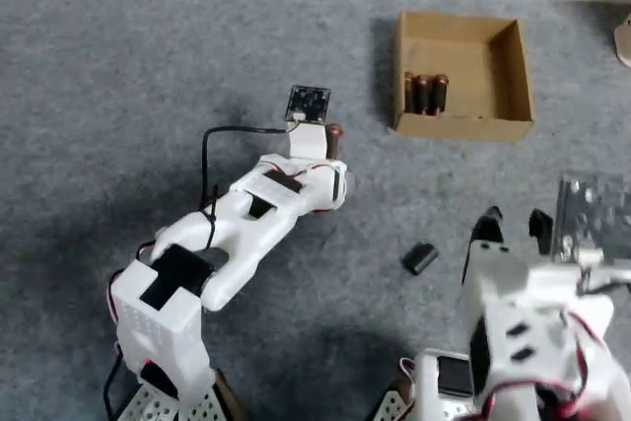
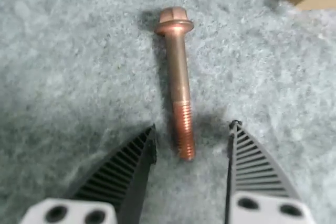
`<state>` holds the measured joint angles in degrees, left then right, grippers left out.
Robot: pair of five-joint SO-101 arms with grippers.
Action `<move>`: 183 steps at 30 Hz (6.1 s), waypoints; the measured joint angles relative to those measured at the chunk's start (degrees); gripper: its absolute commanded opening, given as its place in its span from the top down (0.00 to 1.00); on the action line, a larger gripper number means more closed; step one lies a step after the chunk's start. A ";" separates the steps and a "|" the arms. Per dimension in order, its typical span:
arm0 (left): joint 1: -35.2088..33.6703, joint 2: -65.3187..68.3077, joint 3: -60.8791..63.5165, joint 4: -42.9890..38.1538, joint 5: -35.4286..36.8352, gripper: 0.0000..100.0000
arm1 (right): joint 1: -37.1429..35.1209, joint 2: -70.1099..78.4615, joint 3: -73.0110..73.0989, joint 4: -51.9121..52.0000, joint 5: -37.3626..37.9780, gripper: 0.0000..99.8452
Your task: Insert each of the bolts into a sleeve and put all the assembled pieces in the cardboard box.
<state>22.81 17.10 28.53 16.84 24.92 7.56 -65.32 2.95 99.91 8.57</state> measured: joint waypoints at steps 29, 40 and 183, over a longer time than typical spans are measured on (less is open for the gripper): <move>-4.31 -28.75 18.46 29.98 -8.00 0.99 | -0.09 -6.07 -0.09 0.18 0.00 0.87; -11.34 -52.48 40.70 23.38 -18.20 0.91 | -0.09 -6.07 -0.09 0.18 0.00 0.87; -14.33 -18.02 15.30 18.20 -9.49 0.99 | -5.19 53.54 49.76 -50.81 -29.63 0.91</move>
<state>8.48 -0.92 43.82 35.03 15.43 2.37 -11.78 52.70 49.10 -21.05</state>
